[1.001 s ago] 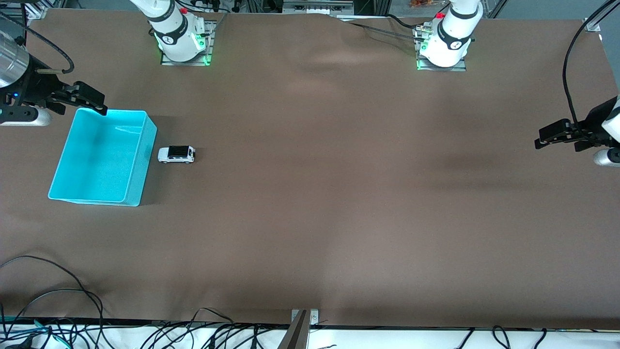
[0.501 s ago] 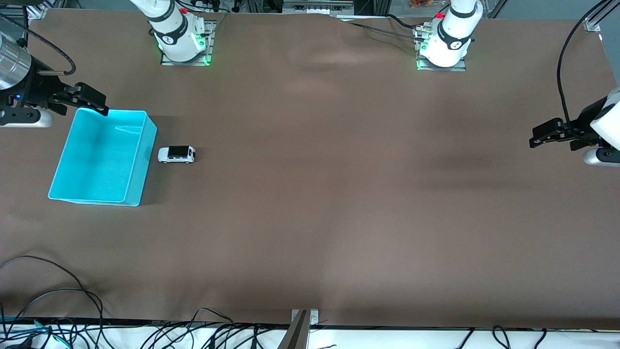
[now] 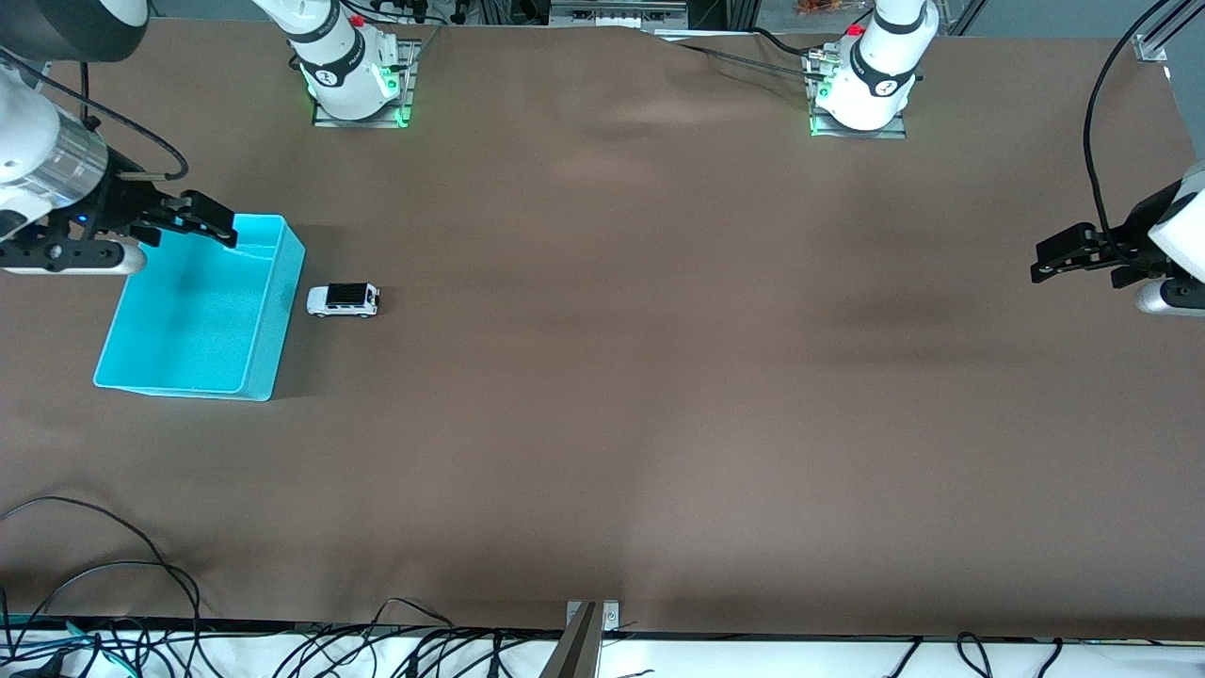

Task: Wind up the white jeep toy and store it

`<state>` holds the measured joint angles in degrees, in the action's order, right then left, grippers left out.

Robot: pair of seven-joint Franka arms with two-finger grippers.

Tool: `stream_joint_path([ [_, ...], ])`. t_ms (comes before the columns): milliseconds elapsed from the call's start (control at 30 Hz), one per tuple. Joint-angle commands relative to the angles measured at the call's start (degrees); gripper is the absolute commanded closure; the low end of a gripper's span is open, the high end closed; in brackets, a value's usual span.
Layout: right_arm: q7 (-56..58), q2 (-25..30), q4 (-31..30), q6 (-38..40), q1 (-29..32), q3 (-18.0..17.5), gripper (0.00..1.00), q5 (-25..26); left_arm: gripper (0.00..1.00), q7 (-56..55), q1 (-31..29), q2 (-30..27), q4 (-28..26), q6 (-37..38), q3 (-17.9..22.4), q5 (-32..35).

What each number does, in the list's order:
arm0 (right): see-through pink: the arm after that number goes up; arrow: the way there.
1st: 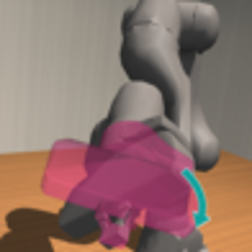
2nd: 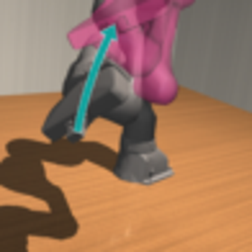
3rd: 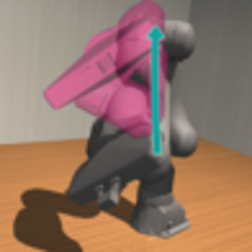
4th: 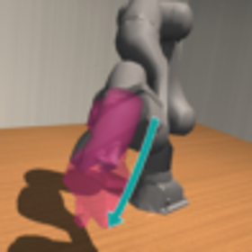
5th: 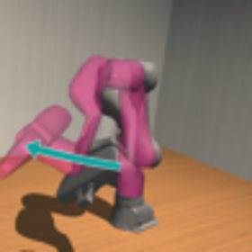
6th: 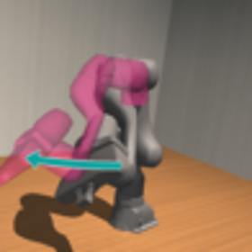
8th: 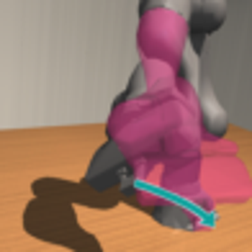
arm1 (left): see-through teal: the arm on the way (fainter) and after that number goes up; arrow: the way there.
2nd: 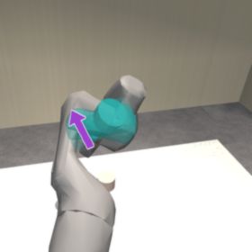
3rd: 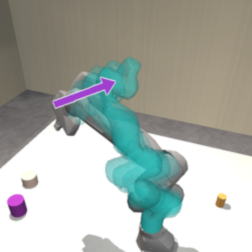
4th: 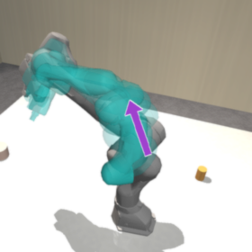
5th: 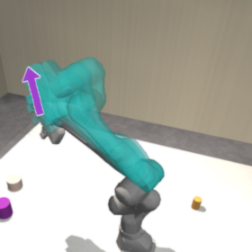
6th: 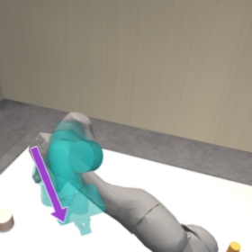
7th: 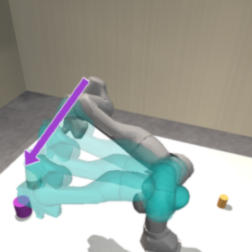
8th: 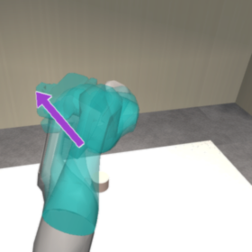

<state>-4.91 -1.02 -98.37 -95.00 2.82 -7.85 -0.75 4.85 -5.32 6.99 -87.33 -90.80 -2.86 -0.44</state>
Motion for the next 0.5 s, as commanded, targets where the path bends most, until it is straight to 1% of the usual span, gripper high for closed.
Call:
stream_joint_path([
  [0, -1.06, 2.07, -5.86, -5.18, 0.17, -1.38, 0.00, -0.12, 0.00, 0.69, 0.31, -1.10, -0.21, 1.06, 0.58, 1.23],
  [167, -1.06, 2.86, -10.96, -10.81, 0.17, -1.56, 0.00, -0.12, 0.00, 0.69, 0.23, -1.02, -0.21, 0.98, 0.58, 1.23],
  [267, -1.67, 2.86, -12.90, -13.19, 0.17, -1.56, 0.00, -0.12, 0.00, 0.69, 0.23, -1.01, -0.21, 0.98, 0.58, 1.23],
  [467, -9.66, 2.86, -16.85, -18.37, 0.08, -1.82, 0.00, -0.12, 0.00, 0.60, 0.23, -1.01, -0.29, 1.07, 0.40, 1.32],
])
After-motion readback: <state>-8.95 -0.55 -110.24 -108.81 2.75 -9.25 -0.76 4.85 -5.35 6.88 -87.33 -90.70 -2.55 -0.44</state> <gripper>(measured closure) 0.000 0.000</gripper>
